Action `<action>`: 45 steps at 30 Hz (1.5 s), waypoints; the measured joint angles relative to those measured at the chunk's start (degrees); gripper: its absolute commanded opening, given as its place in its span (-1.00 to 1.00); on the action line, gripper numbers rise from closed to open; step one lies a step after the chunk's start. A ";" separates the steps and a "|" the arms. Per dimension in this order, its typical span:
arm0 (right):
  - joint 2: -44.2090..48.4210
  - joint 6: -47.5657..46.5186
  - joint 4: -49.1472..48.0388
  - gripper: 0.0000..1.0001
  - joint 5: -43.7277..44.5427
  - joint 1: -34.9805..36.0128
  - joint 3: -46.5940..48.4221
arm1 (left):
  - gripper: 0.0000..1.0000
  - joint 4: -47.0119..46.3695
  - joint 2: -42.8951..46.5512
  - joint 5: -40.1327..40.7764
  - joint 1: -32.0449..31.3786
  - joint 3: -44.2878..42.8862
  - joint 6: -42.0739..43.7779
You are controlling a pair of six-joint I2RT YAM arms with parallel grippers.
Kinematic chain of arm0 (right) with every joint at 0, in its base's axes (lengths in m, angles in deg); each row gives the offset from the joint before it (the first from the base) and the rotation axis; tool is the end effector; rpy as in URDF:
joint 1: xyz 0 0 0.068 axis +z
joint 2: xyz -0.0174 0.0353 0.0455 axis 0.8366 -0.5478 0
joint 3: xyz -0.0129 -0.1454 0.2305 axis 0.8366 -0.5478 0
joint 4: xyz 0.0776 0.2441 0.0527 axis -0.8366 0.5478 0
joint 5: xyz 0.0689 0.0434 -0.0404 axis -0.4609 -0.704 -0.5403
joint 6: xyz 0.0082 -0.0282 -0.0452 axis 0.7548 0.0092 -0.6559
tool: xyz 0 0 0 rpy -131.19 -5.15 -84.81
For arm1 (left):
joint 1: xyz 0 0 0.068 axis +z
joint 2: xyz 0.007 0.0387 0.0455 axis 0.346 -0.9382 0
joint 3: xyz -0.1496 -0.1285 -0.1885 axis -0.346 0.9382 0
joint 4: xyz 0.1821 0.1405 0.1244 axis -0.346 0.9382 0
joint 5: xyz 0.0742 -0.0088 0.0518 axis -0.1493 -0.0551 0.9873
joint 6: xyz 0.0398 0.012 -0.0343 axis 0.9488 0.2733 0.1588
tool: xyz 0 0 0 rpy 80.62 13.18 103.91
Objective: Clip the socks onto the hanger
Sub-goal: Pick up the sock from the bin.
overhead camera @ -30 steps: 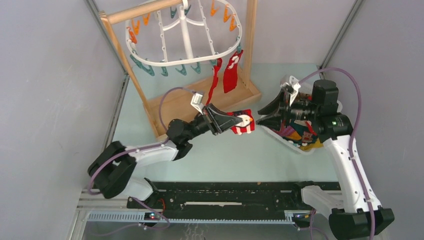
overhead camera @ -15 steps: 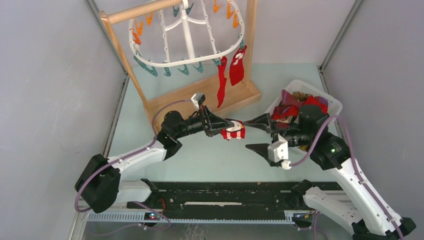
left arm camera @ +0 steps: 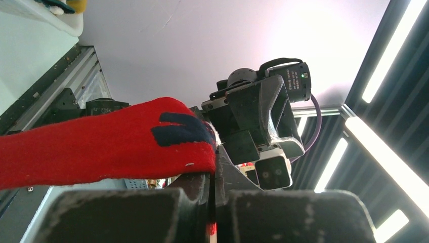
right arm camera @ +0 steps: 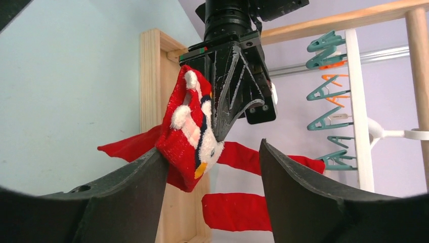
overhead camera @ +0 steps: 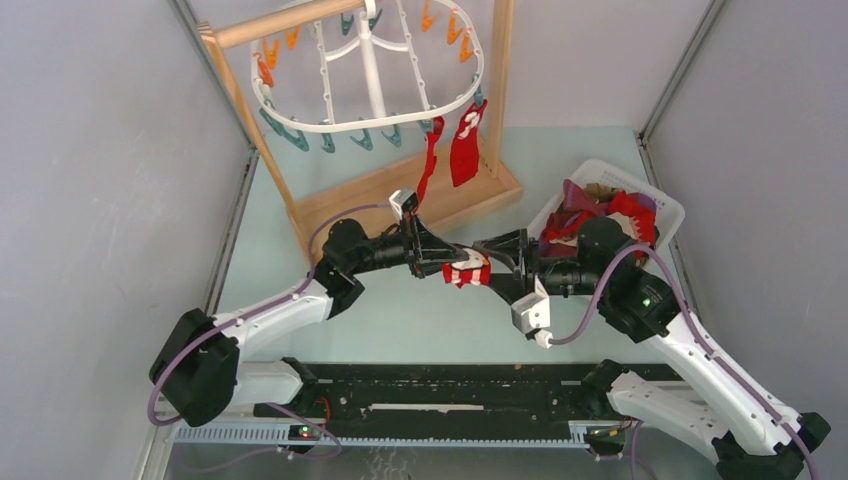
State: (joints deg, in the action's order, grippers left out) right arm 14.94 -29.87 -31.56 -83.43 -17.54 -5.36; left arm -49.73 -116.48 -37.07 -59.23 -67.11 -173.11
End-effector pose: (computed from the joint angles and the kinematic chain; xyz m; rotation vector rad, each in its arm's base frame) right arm 0.1129 0.1244 0.3684 -1.7346 0.3696 0.1786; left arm 0.1954 -0.1883 0.2942 -0.1794 1.9992 -2.2686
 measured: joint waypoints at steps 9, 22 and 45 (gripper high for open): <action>-0.46 -1.51 -1.84 -0.77 0.98 1.66 -0.04 | -0.90 0.00 0.11 -0.15 -0.28 0.00 -0.02; 2.19 16.44 -1.60 -1.00 -3.30 1.31 -0.13 | 0.31 -2.16 5.31 2.16 -0.02 2.73 3.72; 5.62 51.49 -10.32 -1.00 -15.67 -8.63 -7.61 | 0.30 40.63 18.49 16.81 -11.54 -14.43 86.07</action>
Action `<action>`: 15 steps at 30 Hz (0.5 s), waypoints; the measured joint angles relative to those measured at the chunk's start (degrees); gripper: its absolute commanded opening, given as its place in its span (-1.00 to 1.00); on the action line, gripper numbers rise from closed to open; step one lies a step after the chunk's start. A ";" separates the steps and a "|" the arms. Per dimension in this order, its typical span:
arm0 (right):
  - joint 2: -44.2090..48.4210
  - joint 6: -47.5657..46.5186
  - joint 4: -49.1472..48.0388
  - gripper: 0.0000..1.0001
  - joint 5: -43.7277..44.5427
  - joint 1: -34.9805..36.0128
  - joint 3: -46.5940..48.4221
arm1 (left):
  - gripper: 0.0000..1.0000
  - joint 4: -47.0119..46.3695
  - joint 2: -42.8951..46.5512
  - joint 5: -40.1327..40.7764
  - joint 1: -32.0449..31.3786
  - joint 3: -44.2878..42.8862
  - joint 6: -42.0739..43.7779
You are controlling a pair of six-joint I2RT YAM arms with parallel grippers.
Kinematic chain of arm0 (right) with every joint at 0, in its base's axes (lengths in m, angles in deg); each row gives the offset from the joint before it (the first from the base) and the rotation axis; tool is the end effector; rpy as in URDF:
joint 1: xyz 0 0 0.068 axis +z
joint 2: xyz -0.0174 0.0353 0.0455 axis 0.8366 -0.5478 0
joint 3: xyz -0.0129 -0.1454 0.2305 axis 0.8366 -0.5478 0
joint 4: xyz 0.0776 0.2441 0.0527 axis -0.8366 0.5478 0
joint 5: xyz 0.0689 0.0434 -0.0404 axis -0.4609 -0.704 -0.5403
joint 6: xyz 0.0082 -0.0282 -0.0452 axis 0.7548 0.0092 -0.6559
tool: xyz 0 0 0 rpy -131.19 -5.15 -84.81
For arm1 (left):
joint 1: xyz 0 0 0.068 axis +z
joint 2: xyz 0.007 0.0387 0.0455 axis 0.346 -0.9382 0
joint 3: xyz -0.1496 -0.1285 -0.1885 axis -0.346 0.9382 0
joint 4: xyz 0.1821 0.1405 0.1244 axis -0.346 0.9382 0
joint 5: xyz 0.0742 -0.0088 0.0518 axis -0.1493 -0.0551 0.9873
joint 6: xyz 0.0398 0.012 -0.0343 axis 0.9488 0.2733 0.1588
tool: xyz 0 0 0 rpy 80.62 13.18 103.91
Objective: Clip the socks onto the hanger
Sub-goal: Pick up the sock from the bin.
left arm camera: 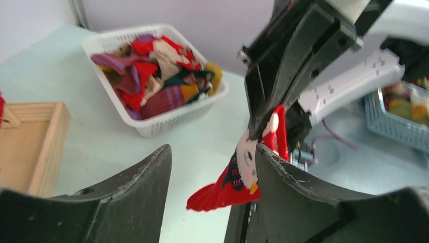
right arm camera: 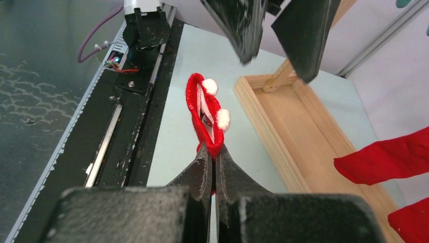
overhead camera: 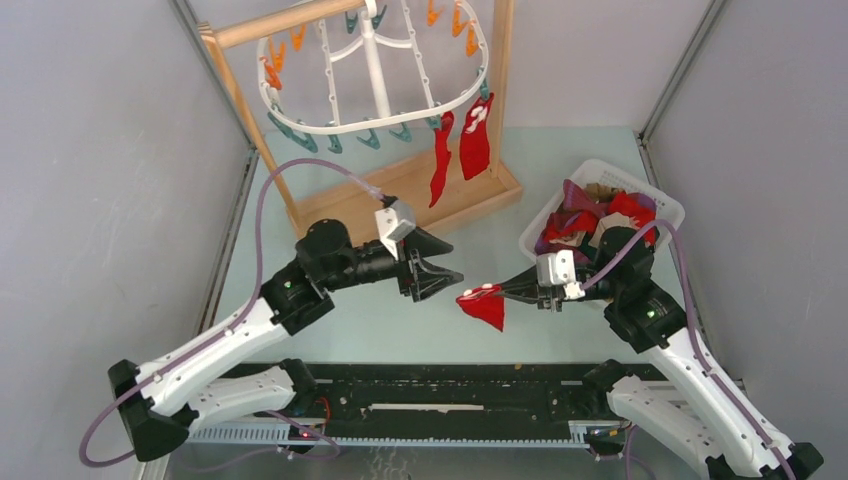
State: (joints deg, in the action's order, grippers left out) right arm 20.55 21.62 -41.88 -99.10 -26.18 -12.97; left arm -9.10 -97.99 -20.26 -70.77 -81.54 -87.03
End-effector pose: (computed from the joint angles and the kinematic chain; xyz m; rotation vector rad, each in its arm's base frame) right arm 0.1108 0.1014 0.3564 -1.4488 0.9186 0.8854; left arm 0.1228 -0.1722 0.3833 0.8901 1.4073 -1.1603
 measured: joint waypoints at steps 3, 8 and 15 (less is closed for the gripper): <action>-0.09 -1.05 0.92 -1.00 -0.44 0.28 0.00 | 0.30 3.87 -2.51 -3.06 -0.59 -1.88 3.32; -0.55 -2.91 1.88 -1.00 -0.76 1.27 0.00 | 0.30 8.96 -4.50 -6.95 -1.49 -4.83 7.06; -1.79 -5.05 3.30 -1.00 -0.87 2.05 0.00 | 0.30 10.86 -4.96 -10.88 -2.73 -6.97 9.16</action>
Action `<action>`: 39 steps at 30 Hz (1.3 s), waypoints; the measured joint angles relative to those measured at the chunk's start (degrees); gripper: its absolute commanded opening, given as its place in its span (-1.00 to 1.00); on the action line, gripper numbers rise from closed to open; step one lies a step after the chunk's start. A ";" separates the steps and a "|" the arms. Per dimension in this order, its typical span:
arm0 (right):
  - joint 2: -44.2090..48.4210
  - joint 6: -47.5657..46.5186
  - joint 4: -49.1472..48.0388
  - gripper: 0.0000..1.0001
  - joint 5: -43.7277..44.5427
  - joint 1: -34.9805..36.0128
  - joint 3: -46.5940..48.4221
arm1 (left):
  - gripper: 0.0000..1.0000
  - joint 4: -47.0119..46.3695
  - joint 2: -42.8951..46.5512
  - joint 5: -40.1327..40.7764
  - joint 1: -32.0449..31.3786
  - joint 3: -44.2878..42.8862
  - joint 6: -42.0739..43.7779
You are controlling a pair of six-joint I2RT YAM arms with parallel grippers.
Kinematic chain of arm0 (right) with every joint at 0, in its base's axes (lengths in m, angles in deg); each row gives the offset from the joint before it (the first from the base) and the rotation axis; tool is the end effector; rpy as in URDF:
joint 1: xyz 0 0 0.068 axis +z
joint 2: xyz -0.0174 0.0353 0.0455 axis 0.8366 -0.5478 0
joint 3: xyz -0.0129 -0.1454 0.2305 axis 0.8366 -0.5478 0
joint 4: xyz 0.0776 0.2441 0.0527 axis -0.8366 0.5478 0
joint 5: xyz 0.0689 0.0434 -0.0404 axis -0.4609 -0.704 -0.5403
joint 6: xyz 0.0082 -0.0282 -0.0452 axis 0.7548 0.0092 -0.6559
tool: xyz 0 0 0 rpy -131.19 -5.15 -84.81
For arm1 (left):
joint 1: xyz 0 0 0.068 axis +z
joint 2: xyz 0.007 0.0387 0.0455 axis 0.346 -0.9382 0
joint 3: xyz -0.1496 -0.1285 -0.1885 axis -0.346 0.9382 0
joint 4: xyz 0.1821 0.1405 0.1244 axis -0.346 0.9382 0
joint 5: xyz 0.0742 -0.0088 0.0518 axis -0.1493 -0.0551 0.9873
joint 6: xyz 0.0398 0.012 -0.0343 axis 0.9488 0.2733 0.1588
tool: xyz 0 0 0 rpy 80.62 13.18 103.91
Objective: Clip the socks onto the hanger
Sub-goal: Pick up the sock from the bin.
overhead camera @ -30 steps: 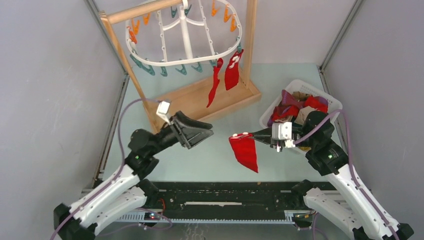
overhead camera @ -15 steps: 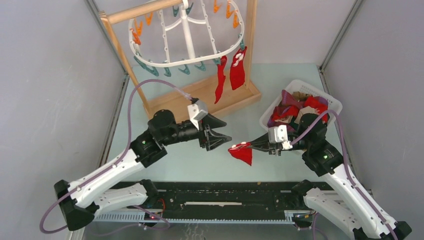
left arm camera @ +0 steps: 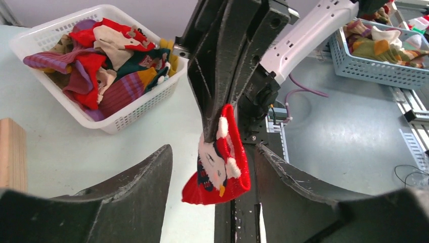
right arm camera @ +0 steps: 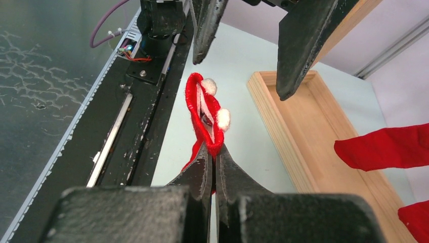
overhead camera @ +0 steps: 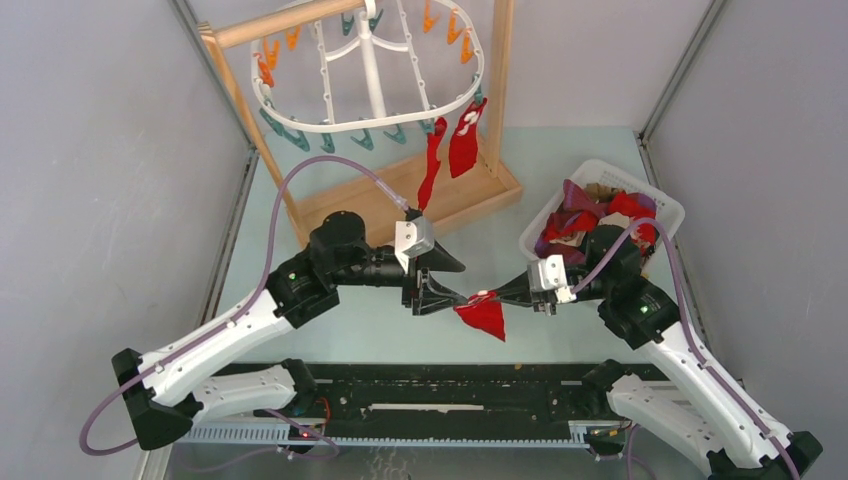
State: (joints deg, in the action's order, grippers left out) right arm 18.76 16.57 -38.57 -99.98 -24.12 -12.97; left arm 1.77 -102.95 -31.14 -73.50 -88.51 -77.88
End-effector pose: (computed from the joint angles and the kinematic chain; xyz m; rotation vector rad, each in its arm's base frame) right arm 0.1120 0.1088 0.3473 -1.5201 0.8943 0.9064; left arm 0.1173 -0.1914 0.3890 1.2097 1.3735 -1.2175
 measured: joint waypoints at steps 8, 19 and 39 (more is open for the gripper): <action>-0.37 -1.31 1.20 -1.00 0.02 0.22 0.00 | 0.16 3.04 -1.73 -0.81 -1.64 -1.11 1.84; -0.37 -2.29 1.90 -1.00 0.07 0.42 0.00 | -0.30 7.17 -4.98 0.61 -4.04 -4.17 4.37; -0.48 -4.07 3.43 -1.00 0.50 1.38 0.02 | -1.00 13.27 -7.61 3.91 -4.72 -6.75 6.05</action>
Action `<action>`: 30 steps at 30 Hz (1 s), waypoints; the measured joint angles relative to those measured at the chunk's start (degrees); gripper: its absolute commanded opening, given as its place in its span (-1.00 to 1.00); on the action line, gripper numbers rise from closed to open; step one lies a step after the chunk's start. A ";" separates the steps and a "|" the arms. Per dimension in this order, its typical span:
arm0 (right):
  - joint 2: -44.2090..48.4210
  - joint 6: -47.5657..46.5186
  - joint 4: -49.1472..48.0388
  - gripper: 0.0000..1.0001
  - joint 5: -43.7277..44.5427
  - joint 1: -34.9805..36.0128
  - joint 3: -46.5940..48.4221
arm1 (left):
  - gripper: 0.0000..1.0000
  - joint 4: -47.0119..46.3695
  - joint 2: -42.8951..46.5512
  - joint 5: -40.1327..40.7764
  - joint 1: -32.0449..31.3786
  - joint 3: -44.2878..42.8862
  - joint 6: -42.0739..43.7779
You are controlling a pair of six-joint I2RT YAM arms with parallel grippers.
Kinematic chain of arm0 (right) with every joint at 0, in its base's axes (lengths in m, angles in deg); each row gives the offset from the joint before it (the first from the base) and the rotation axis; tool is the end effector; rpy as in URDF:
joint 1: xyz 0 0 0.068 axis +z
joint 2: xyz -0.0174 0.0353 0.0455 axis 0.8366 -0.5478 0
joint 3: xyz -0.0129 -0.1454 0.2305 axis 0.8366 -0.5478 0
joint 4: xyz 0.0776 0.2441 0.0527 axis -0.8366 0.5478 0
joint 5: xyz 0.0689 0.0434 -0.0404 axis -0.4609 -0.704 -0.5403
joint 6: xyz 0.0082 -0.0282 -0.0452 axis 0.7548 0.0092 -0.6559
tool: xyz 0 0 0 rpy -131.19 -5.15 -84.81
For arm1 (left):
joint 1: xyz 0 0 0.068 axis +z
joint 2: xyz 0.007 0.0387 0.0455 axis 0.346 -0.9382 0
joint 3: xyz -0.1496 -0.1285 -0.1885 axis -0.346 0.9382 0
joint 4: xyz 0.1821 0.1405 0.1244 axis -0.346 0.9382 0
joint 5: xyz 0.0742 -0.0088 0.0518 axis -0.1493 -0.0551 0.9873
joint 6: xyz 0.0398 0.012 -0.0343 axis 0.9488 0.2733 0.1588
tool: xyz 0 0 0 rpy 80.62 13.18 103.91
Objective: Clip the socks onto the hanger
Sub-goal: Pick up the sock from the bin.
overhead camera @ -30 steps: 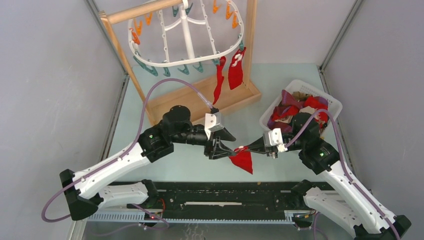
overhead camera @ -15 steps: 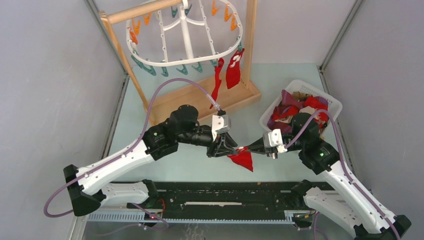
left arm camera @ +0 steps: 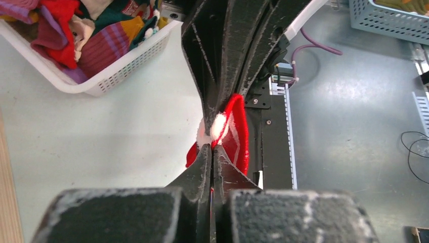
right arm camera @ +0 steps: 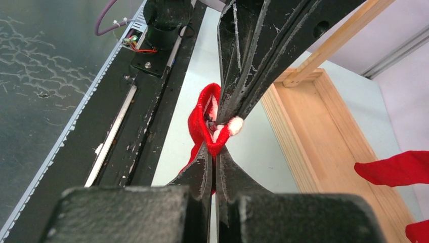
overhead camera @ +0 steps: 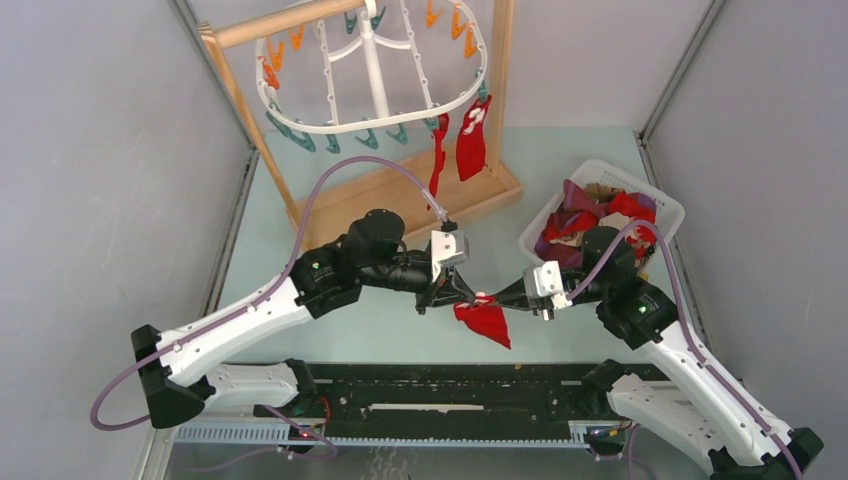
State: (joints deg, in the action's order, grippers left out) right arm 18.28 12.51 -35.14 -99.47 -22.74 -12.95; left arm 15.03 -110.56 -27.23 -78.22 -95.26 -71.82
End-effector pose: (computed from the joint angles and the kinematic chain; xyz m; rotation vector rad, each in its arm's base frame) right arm 0.1101 0.1118 0.3409 -1.5670 0.8858 0.9010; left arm 0.1170 -0.2220 0.3772 1.3779 1.5328 -1.1342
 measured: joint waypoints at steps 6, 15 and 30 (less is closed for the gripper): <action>0.00 -0.20 0.07 -0.66 0.57 0.09 0.00 | -1.00 0.24 0.35 4.37 -0.07 0.00 -3.34; 0.39 0.24 -0.63 0.31 2.69 0.04 0.11 | -1.00 -3.72 4.20 13.14 -0.15 1.14 -17.64; -0.76 3.78 -7.10 -0.49 8.68 2.36 0.11 | -1.00 -7.32 6.14 17.62 -0.15 2.71 -24.50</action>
State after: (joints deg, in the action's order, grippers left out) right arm 17.52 16.29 -42.25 -90.80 -20.38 -12.84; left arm 7.71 -104.41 -9.61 -78.37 -92.55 -96.32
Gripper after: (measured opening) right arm 0.400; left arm 0.008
